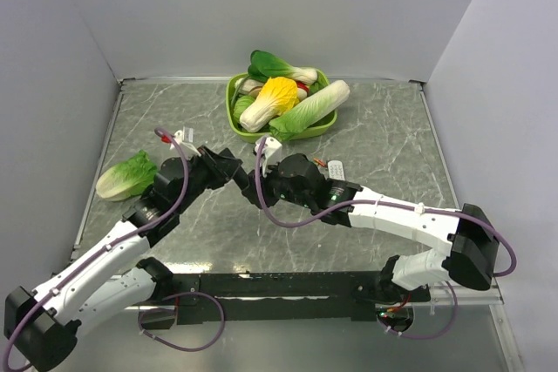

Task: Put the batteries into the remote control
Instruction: Remove the battery cover from the remote control.

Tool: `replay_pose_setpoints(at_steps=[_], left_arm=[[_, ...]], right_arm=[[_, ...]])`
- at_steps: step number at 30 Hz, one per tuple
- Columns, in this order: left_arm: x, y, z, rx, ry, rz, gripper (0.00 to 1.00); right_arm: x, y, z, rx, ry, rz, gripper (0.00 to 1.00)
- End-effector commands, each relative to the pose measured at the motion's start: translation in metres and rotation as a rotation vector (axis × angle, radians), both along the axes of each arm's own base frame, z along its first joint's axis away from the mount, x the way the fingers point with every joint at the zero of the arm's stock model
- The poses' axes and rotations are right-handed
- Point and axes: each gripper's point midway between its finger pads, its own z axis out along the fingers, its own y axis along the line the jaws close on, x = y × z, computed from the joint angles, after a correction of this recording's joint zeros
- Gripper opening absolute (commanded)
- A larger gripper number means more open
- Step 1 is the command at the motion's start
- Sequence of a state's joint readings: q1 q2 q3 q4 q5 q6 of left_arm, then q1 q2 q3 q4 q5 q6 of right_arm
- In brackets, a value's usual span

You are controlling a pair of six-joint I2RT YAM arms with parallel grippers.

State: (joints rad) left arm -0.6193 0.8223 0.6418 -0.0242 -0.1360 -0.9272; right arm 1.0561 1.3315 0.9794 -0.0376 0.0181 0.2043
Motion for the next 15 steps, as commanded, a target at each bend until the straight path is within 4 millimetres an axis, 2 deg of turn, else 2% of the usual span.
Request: replay_pose_setpoints(at_steps=[1,15], left_arm=[[0.045,0.072,0.056,0.034,-0.194,0.336,0.01],[0.051,0.1,0.062,-0.019,-0.184,0.436,0.01]], right_arm=[[-0.043,-0.048,-0.085,-0.305,0.187,0.077,0.09],[-0.054,-0.057,-0.101,-0.358,0.219,0.114,0.09]])
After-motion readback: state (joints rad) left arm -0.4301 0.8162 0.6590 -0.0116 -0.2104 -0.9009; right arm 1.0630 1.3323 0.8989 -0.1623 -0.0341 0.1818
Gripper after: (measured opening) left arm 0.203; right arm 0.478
